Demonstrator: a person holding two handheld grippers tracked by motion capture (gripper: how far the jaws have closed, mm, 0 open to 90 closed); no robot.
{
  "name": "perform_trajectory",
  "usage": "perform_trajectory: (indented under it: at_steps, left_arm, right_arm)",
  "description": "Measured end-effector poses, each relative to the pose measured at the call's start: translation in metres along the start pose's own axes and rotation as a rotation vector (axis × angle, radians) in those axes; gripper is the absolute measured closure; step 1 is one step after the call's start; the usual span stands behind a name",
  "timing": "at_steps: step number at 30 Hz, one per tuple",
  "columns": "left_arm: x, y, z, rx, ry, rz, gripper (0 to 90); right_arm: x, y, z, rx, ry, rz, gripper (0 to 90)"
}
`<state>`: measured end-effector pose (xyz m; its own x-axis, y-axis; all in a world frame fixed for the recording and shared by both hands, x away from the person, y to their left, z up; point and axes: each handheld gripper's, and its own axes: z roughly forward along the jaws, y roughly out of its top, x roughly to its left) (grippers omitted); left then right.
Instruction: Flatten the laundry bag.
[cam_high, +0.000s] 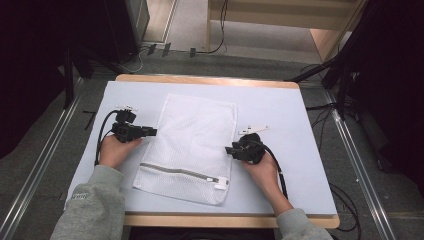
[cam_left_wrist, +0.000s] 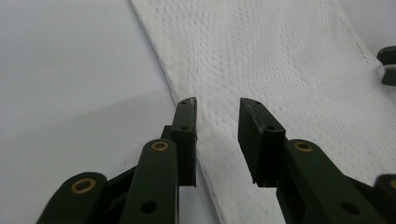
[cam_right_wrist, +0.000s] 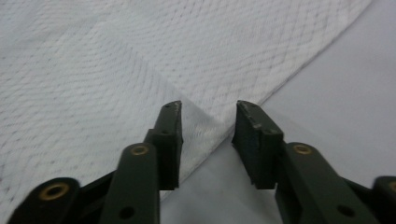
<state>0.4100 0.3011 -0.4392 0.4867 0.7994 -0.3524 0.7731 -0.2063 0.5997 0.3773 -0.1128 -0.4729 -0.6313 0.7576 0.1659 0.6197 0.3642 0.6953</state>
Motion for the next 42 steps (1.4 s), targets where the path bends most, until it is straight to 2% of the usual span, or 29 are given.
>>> perform_trajectory:
  at_steps: [1,2,4,5,7,10,13,15,22,24,28,31,34,37,40,42]
  left_arm:
    - [-0.001,-0.002,-0.002,-0.003,0.0,0.0,67.7]
    - [-0.001,-0.002,-0.002,-0.003,0.002,0.001,67.7]
    - [-0.003,-0.004,-0.004,-0.008,-0.001,-0.003,67.2]
    - [-0.003,-0.005,-0.005,-0.006,0.0,0.001,67.2]
    - [-0.004,-0.007,-0.007,-0.008,0.003,0.004,67.1]
    - [-0.004,-0.008,-0.012,-0.024,-0.001,0.003,67.2]
    - [-0.005,-0.009,-0.013,-0.039,-0.012,-0.006,66.9]
    - [-0.007,-0.01,-0.014,-0.032,-0.011,0.0,66.6]
    - [-0.013,-0.01,-0.011,-0.025,-0.025,0.015,66.3]
    - [-0.016,-0.01,-0.01,-0.023,-0.028,0.02,66.0]
    - [-0.02,-0.01,-0.008,-0.019,-0.036,0.03,65.3]
    - [-0.023,-0.01,-0.008,-0.013,-0.039,0.038,63.4]
    - [-0.027,-0.011,-0.01,-0.006,-0.036,0.053,56.8]
    - [-0.028,-0.01,-0.012,-0.02,-0.056,0.051,52.2]
    - [-0.029,-0.01,-0.013,-0.022,-0.07,0.041,46.5]
    - [-0.03,-0.011,-0.012,-0.022,-0.07,0.049,43.8]
  right_arm:
    - [0.003,0.003,0.003,0.011,-0.037,-0.012,78.9]
    - [0.003,0.003,0.003,0.011,-0.037,-0.012,78.9]
    - [0.004,0.005,0.004,0.014,-0.052,-0.019,85.9]
    - [0.003,0.006,0.005,0.02,-0.044,0.004,88.7]
    - [0.0,0.009,0.006,0.038,-0.028,0.02,90.0]
    - [-0.003,0.013,0.006,0.054,-0.018,0.029,90.0]
    - [-0.01,0.016,0.005,0.052,-0.035,0.029,90.0]
    - [-0.017,0.017,0.005,0.046,-0.03,0.045,90.0]
    - [-0.041,0.022,0.01,0.029,-0.024,0.053,89.6]
    - [-0.047,0.025,0.012,0.023,-0.017,0.077,89.6]
    - [-0.053,0.026,0.014,0.008,-0.014,0.082,88.5]
    - [-0.053,0.027,0.012,0.01,-0.017,0.08,86.3]
    - [-0.051,0.027,0.006,-0.008,0.006,0.083,85.4]
    - [-0.05,0.027,0.001,-0.02,0.032,0.083,81.7]
    - [-0.046,0.026,-0.001,-0.018,0.054,0.078,74.9]
    - [-0.042,0.025,-0.004,-0.025,0.058,0.06,70.4]
